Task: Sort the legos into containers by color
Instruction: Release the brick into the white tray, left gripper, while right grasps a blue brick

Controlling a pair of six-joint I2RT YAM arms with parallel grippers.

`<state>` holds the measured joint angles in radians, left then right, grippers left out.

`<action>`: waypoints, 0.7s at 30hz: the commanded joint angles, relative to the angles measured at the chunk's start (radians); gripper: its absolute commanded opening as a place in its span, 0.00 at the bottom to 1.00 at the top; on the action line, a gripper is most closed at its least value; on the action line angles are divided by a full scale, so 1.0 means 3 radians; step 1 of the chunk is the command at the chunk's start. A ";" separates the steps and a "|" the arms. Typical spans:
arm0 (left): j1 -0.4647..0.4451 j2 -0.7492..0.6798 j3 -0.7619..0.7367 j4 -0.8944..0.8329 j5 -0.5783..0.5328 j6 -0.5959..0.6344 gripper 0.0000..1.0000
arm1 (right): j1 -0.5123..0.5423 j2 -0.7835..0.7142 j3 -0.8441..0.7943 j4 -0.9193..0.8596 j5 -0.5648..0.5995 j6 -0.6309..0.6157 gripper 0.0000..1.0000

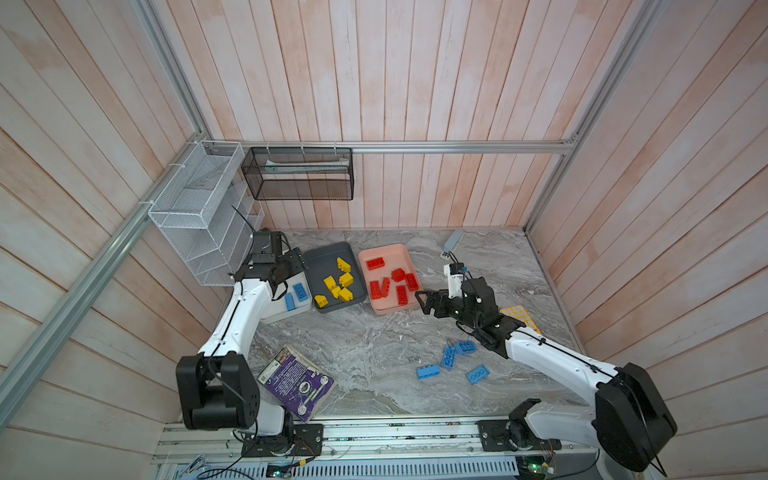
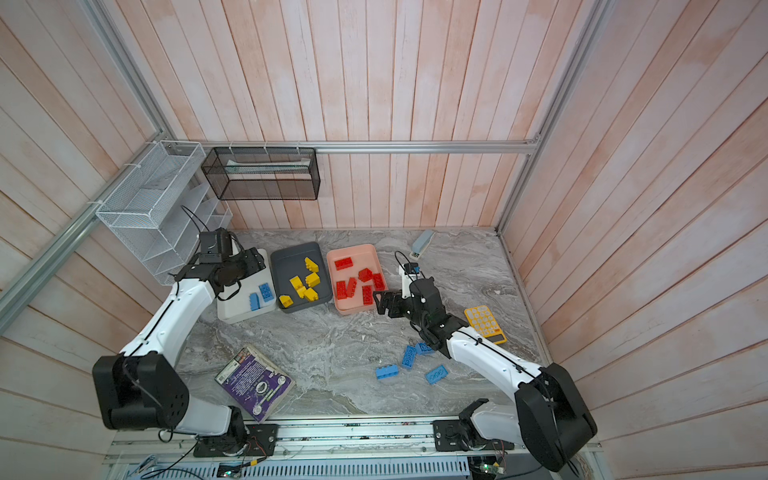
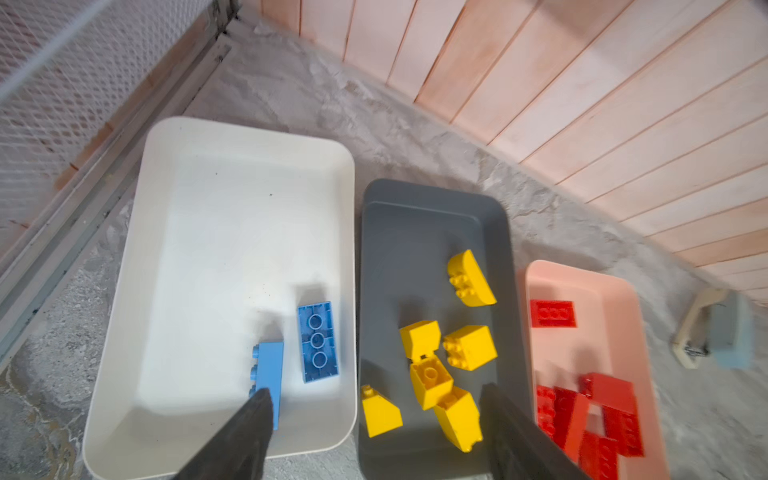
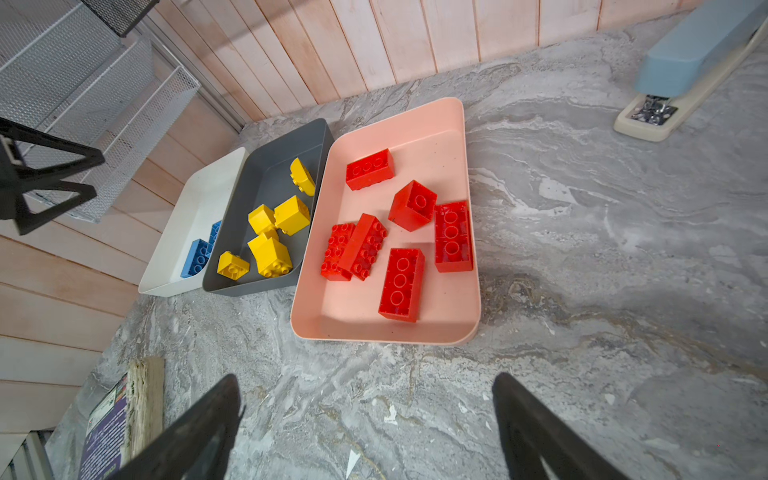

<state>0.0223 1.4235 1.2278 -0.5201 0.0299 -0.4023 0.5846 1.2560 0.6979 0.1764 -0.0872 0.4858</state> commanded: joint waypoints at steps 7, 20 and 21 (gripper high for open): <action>-0.0264 -0.0756 -0.0603 0.0199 0.0483 0.0103 0.89 | 0.0371 0.0016 0.0212 -0.0753 0.0315 -0.0182 0.95; -0.0423 -0.1609 -0.1122 0.0286 0.0608 0.0096 1.00 | 0.0966 0.0236 0.0244 -0.1609 0.0714 -0.0084 0.94; -0.0429 -0.1655 -0.1148 0.0283 0.0618 0.0107 1.00 | 0.0993 0.0241 0.0227 -0.1663 0.0729 -0.0058 0.94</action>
<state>-0.1032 0.9581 0.9115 -0.4526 0.1890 -0.3851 0.8631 1.3190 0.7624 -0.2241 0.0814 0.4477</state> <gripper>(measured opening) 0.998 0.944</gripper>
